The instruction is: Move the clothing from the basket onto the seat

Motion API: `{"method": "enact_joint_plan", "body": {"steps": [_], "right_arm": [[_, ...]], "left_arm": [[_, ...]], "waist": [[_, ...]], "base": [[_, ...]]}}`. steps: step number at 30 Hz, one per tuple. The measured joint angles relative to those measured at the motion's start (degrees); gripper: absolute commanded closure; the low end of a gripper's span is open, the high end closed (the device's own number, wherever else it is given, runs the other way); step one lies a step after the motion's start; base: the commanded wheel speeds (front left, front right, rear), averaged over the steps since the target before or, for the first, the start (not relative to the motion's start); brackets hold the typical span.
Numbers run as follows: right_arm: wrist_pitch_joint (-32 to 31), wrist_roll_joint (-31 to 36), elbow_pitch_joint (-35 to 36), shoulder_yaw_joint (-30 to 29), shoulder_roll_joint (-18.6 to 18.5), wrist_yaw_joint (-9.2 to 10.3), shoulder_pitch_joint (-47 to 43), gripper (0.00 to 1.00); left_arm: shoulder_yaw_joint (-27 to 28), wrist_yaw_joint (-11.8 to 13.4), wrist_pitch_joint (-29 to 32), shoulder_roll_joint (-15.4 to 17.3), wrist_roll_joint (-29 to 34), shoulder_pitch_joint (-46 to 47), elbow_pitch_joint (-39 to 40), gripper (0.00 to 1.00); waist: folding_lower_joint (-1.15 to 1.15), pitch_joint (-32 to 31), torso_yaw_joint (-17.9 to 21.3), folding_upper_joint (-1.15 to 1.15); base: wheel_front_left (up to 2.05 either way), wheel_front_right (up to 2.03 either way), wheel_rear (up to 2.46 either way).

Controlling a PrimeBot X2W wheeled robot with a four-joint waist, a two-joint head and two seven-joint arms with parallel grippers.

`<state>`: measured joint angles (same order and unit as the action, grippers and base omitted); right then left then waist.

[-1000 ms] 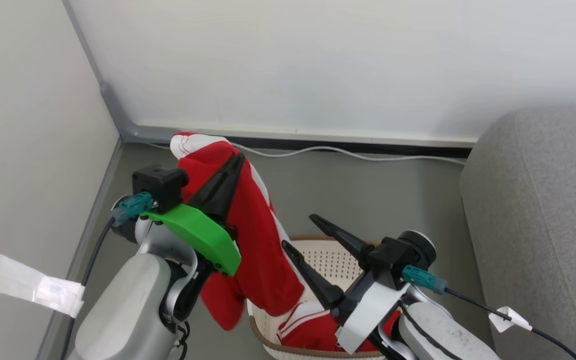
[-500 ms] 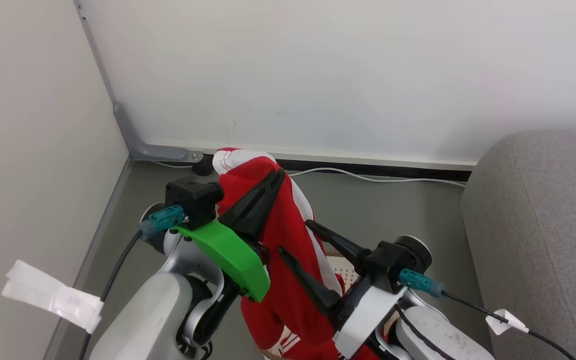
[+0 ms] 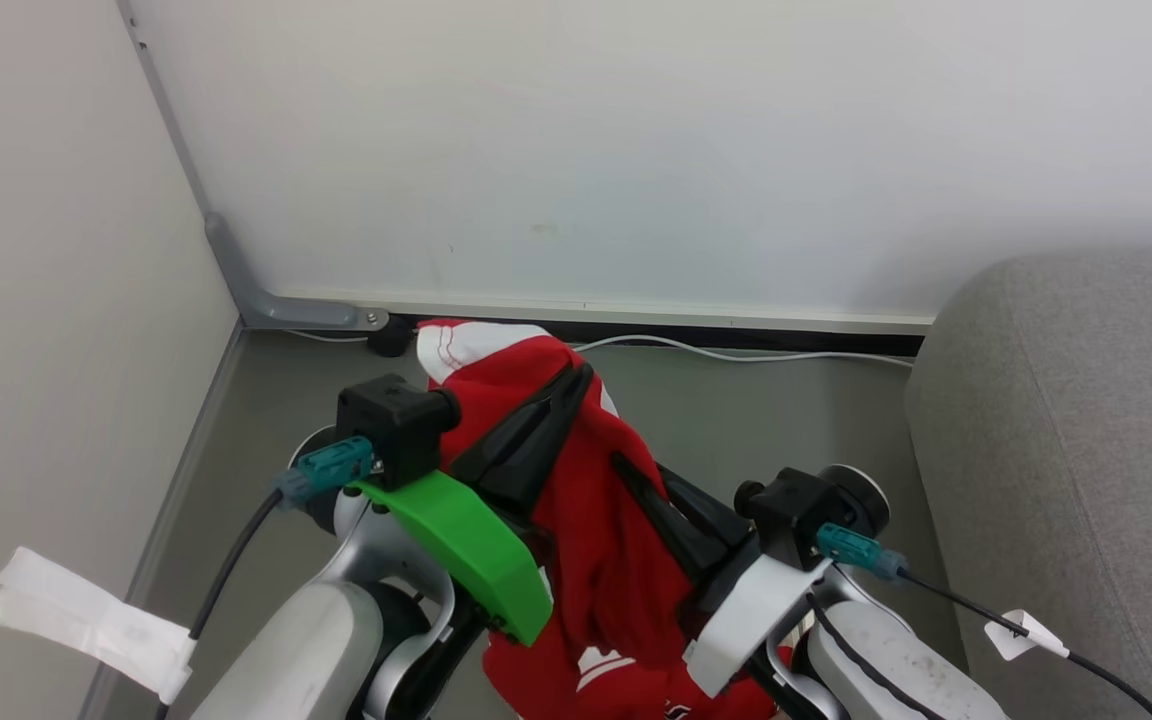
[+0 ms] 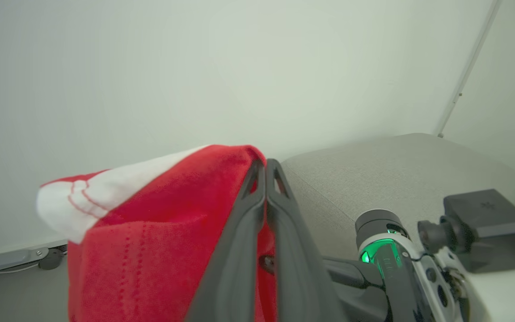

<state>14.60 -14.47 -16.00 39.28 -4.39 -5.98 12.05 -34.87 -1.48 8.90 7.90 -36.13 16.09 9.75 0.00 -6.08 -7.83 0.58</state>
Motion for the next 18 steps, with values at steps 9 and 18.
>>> {"method": "enact_joint_plan", "body": {"steps": [9, 18], "right_arm": [[0.0, -2.2, 1.0, -2.0, 0.1, -0.03, 0.0, 1.0], [0.0, -2.6, 4.4, -5.8, -1.1, 0.2, 1.6, 1.0]], "left_arm": [[1.9, 2.7, 1.0, 2.1, 0.0, -3.1, 2.5, 0.0], [2.1, 3.0, -0.5, 3.2, 0.0, -7.2, 3.5, 0.0]], "waist": [[0.0, 0.4, 2.5, 0.0], [0.0, 1.1, 7.1, 0.0]], "base": [[0.0, 0.0, 0.0], [0.0, 0.0, 0.0]]}}
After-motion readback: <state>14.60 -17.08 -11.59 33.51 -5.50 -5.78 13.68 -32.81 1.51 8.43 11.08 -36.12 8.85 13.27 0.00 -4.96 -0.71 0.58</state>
